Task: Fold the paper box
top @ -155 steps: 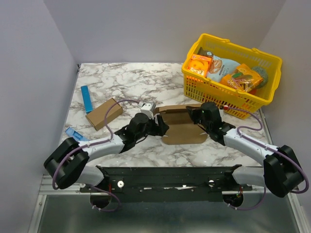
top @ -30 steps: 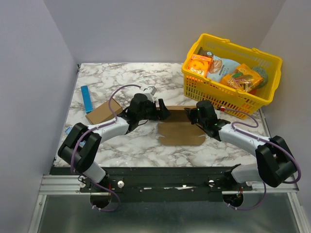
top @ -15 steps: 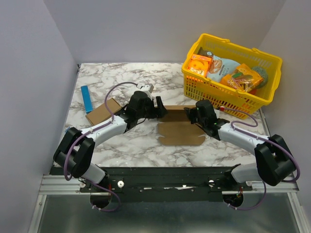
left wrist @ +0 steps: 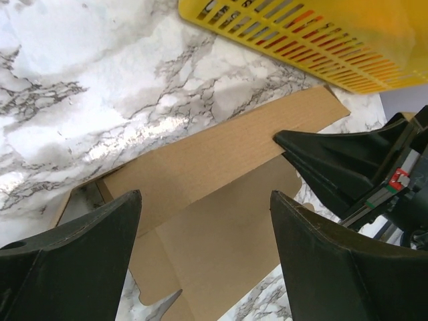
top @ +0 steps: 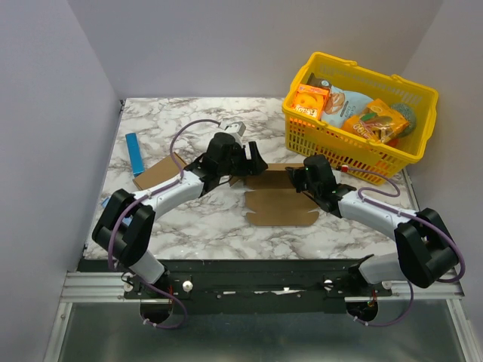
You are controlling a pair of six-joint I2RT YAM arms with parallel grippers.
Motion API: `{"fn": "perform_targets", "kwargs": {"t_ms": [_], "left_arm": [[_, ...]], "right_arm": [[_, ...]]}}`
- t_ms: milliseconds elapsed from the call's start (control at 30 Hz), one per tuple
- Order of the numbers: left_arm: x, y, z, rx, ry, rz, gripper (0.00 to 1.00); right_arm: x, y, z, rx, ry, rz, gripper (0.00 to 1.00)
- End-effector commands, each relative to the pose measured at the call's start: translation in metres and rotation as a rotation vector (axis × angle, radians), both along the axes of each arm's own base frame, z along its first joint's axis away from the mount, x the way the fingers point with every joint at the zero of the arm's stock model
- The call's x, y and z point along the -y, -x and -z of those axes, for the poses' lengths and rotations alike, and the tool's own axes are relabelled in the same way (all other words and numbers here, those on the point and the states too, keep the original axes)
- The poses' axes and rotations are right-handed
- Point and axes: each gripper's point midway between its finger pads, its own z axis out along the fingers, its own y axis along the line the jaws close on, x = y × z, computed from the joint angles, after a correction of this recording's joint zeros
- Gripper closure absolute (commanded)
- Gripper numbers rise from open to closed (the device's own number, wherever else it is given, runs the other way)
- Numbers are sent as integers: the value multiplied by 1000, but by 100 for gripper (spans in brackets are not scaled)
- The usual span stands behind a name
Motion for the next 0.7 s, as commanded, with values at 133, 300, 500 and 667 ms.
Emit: {"fn": "perform_targets", "kwargs": {"t_ms": [133,300,500,667], "left_arm": [[14,7,9,-74,50,45,14],[19,7,11,-82,70,68,14],[24,8,21,-119,102,93,16],[31,8,19,-115,157,121,18]], "right_arm": [[12,14,31,-88,106,-3,99],[18,15,30,-76,130,8,99],[23,16,35,-82,154,11,99],[27,17,40,-87,183,7,99]]}}
